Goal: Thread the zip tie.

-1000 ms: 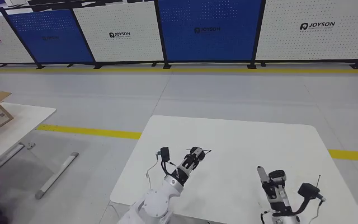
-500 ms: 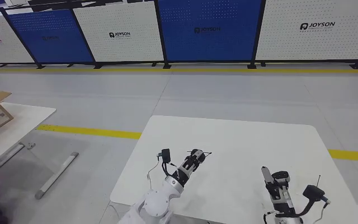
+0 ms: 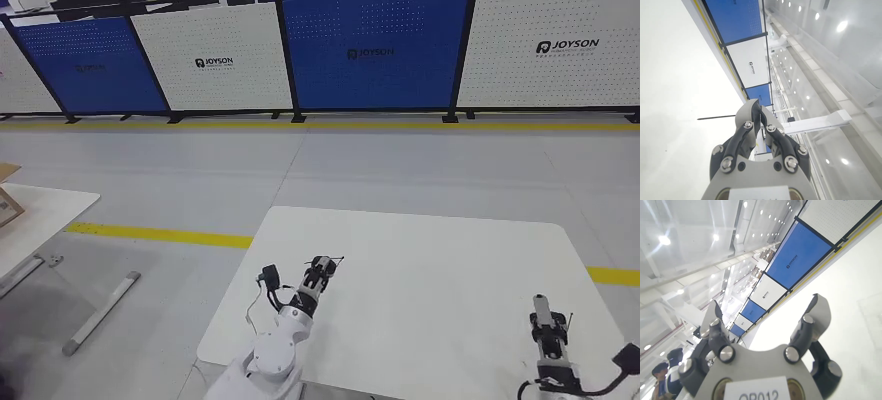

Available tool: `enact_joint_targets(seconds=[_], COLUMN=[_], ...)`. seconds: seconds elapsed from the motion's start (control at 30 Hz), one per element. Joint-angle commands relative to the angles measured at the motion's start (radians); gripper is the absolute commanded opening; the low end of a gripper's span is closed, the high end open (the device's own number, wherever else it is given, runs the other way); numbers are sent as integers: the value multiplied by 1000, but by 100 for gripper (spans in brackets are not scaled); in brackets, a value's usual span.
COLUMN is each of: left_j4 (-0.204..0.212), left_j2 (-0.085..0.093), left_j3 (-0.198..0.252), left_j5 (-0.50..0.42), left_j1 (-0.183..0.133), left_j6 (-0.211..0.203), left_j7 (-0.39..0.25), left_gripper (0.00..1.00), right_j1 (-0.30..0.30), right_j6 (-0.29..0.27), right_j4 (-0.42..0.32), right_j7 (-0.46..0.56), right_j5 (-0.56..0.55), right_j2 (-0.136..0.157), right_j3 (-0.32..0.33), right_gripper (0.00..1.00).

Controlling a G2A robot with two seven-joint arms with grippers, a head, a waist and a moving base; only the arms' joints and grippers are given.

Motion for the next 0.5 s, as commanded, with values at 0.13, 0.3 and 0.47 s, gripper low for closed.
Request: enact_joint_targets(seconds=[0.13, 0.3, 0.47], left_j4=[23, 23, 23], left_j2=[-3, -3, -3], left_j3=[9, 9, 9], left_j5=[-32, -32, -32], left_j1=[-14, -14, -14], left_j6=[7, 7, 7], left_j7=[-41, -41, -41], left_gripper=[0, 0, 0], right_j1=[-4, -4, -4], right_j6=[5, 5, 5], right_j4=[-4, -4, -4], right_j7=[-5, -5, -5], right_j5=[20, 20, 20], right_j2=[-1, -1, -1], right_j3=[7, 7, 7], right_gripper=[100, 100, 100])
